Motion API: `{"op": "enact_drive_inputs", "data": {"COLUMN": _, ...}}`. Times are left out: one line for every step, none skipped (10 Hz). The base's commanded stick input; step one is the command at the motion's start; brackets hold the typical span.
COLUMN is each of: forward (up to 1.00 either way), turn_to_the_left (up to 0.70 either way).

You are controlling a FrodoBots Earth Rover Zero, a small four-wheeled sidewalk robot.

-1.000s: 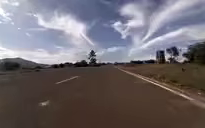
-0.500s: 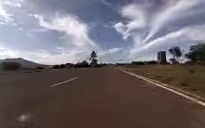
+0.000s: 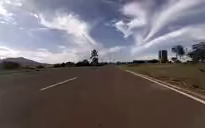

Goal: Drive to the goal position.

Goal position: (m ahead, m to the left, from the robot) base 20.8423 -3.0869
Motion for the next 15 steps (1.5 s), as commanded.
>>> {"op": "enact_drive_inputs", "data": {"forward": 1.0, "turn_to_the_left": 0.0}}
{"op": "enact_drive_inputs", "data": {"forward": 1.0, "turn_to_the_left": 0.0}}
{"op": "enact_drive_inputs", "data": {"forward": 1.0, "turn_to_the_left": 0.0}}
{"op": "enact_drive_inputs", "data": {"forward": 1.0, "turn_to_the_left": 0.0}}
{"op": "enact_drive_inputs", "data": {"forward": 1.0, "turn_to_the_left": 0.0}}
{"op": "enact_drive_inputs", "data": {"forward": 1.0, "turn_to_the_left": -0.06}}
{"op": "enact_drive_inputs", "data": {"forward": 1.0, "turn_to_the_left": -0.19}}
{"op": "enact_drive_inputs", "data": {"forward": 1.0, "turn_to_the_left": -0.32}}
{"op": "enact_drive_inputs", "data": {"forward": 1.0, "turn_to_the_left": -0.4}}
{"op": "enact_drive_inputs", "data": {"forward": 1.0, "turn_to_the_left": -0.4}}
{"op": "enact_drive_inputs", "data": {"forward": 1.0, "turn_to_the_left": -0.4}}
{"op": "enact_drive_inputs", "data": {"forward": 1.0, "turn_to_the_left": -0.4}}
{"op": "enact_drive_inputs", "data": {"forward": 1.0, "turn_to_the_left": -0.38}}
{"op": "enact_drive_inputs", "data": {"forward": 1.0, "turn_to_the_left": -0.35}}
{"op": "enact_drive_inputs", "data": {"forward": 1.0, "turn_to_the_left": -0.31}}
